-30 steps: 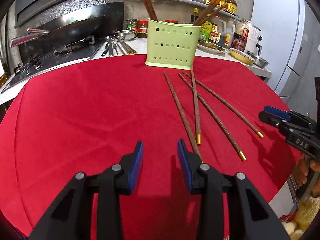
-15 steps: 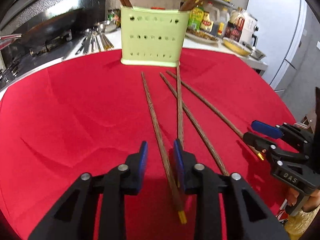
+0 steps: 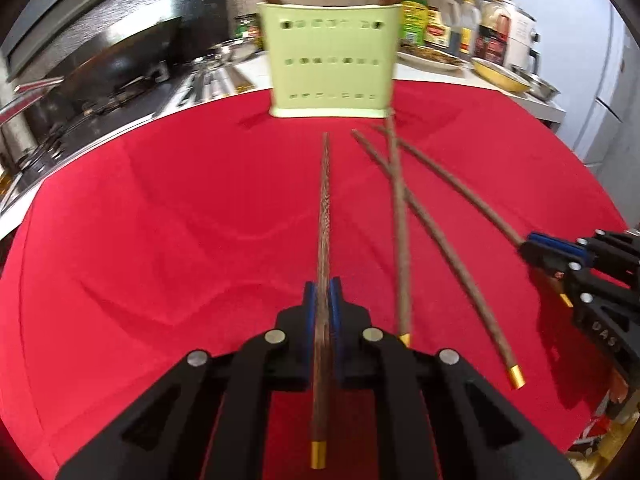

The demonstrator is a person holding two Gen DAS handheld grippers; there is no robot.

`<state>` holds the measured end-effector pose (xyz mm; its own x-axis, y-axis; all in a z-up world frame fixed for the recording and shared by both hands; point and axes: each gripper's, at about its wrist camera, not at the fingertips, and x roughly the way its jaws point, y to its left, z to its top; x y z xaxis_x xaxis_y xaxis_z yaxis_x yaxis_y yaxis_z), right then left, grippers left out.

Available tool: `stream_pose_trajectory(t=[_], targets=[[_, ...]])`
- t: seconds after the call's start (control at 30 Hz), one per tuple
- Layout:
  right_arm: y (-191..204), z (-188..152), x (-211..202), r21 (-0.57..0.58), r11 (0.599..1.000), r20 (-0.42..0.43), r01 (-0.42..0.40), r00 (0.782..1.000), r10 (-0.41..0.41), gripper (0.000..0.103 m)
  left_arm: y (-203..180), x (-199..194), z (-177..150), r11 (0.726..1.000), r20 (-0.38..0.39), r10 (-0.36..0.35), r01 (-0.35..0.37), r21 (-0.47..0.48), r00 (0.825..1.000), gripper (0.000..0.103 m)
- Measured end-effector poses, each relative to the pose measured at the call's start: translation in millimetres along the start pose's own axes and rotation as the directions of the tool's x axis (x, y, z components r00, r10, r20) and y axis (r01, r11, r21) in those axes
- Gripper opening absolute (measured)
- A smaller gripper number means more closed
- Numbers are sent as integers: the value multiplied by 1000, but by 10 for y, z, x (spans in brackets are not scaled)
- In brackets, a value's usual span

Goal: Organize utensils
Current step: 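Close the left gripper on a chopstick while the right gripper closes on another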

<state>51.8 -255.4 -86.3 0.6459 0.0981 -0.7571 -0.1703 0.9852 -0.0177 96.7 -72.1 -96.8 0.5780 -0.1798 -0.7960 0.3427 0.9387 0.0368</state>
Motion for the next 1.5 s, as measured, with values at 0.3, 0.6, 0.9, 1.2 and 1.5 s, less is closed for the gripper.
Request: stream_pose_trajectory(t=[0.3,0.6,0.9,1.2,1.5], targets=[[-104,-129,-144,41,996,-14,82,997,-81,7,202,-140,-175,1000,2,8,-8,-26,1000,7],[-61,-169,-216,45,998,24,38,999,-39,35,420,-414,-377,994,79,-86,90,-57,993,7],[-57,-259,-242,57,998,37,14,999,-16,41,388,-459,-598,994,44,-88,90,-54,995,10],[-87,-353,-260,83,997,42,3,999,-6,19,164,-502,-700,999,35,36,-37,34,999,11],[-94,-519,-382,122,993,73,8,997,-17,9,161,-584,-822,997,49,62,-64,40,997,7]])
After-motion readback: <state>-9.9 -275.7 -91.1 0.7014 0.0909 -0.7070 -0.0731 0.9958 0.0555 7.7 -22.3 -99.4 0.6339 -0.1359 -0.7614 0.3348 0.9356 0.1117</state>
